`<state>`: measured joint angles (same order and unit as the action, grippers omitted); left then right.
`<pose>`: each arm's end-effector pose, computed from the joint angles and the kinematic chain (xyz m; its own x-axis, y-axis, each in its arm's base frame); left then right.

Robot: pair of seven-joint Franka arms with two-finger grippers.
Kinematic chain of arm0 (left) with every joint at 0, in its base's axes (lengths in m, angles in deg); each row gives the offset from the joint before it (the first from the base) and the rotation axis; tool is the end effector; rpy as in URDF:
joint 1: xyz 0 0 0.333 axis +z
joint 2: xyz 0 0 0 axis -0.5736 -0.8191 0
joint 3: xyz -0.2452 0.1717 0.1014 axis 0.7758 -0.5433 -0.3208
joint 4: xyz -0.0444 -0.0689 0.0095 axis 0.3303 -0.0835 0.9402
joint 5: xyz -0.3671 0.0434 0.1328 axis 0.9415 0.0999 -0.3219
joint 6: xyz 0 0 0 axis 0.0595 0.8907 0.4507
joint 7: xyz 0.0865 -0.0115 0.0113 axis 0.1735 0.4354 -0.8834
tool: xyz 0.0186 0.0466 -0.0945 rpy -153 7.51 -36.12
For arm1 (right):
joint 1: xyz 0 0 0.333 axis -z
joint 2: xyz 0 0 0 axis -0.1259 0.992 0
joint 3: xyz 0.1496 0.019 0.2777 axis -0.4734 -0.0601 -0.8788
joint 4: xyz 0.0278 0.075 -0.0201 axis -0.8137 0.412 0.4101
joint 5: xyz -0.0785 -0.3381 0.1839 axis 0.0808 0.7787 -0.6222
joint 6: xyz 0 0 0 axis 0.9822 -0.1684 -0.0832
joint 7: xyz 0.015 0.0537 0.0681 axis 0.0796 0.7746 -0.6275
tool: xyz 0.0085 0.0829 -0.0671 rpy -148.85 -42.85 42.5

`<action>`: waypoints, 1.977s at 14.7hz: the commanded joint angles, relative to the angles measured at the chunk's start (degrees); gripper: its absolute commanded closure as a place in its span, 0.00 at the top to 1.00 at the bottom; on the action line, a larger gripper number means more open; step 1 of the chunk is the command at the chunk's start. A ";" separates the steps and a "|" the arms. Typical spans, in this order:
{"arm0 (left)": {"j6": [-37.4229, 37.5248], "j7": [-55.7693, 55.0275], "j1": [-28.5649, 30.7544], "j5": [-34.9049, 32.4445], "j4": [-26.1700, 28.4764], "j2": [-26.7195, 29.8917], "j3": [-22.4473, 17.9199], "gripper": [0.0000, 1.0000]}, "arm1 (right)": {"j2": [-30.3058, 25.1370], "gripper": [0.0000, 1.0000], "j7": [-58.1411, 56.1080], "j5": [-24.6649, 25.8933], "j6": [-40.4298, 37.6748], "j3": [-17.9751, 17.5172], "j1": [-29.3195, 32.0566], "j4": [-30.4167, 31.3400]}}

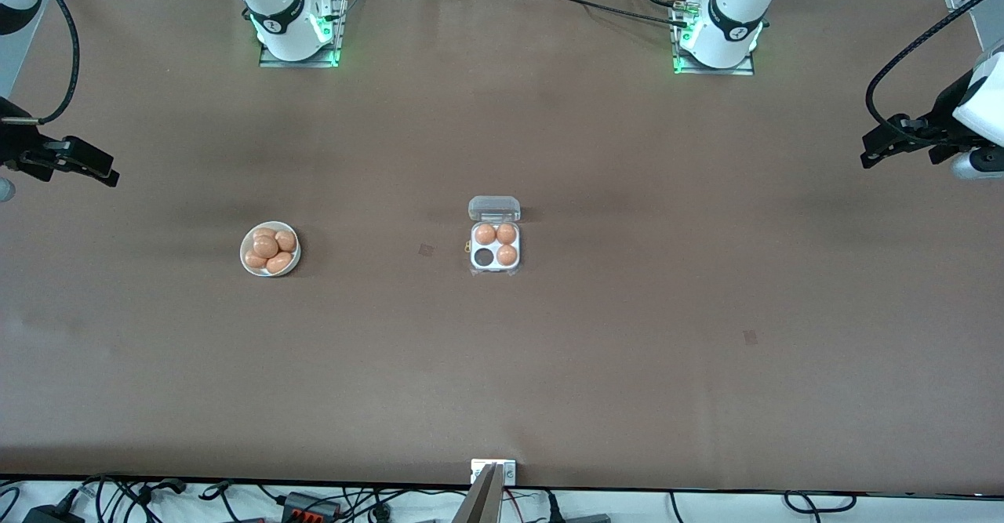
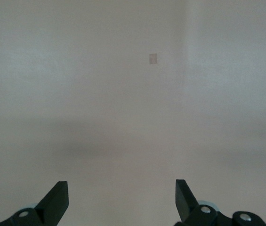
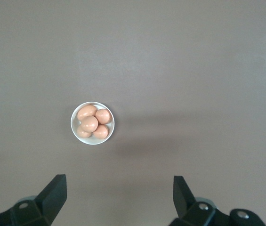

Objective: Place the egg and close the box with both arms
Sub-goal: 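Reach the right gripper down over the white bowl of eggs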

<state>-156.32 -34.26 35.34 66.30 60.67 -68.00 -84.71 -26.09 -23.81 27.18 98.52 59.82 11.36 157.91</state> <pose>0.5417 0.0228 0.5864 0.9976 0.0684 -0.0064 0.0681 -0.9971 -0.0341 0.5739 -0.0497 0.5682 0.9980 -0.0636 0.0050 -0.0637 -0.9975 0.0298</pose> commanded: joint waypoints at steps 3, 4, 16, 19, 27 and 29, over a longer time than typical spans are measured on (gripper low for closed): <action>0.81 0.03 0.10 -0.24 -1.29 -0.47 -0.01 1.00 | -1.53 1.00 -0.96 -0.81 -0.23 -0.21 0.62 1.01; 0.81 0.03 0.10 -0.24 -1.21 -0.47 -0.01 1.00 | -1.18 1.00 -1.05 -0.81 -0.40 -0.21 0.61 1.01; 0.90 -0.23 0.02 -0.24 -1.29 -0.47 -0.01 1.00 | 16.20 1.00 -0.17 -0.99 4.86 -0.38 -2.19 0.74; 0.90 -0.32 0.02 -0.24 -1.38 -0.47 0.08 1.00 | 21.83 1.00 -0.17 -0.99 7.94 -0.47 -3.42 0.66; 0.99 -0.23 0.10 -0.24 -1.29 -0.47 0.08 1.00 | 27.82 1.00 1.06 -3.09 11.47 -0.38 -7.82 0.83; 0.99 -0.32 0.10 -0.24 -1.21 -0.47 0.08 1.00 | 28.70 1.00 0.97 -3.19 11.90 -0.38 -8.00 0.75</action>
<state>-156.31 -34.26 35.34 66.30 60.67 -68.00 -84.69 1.56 -23.09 25.09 110.27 59.18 3.52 159.19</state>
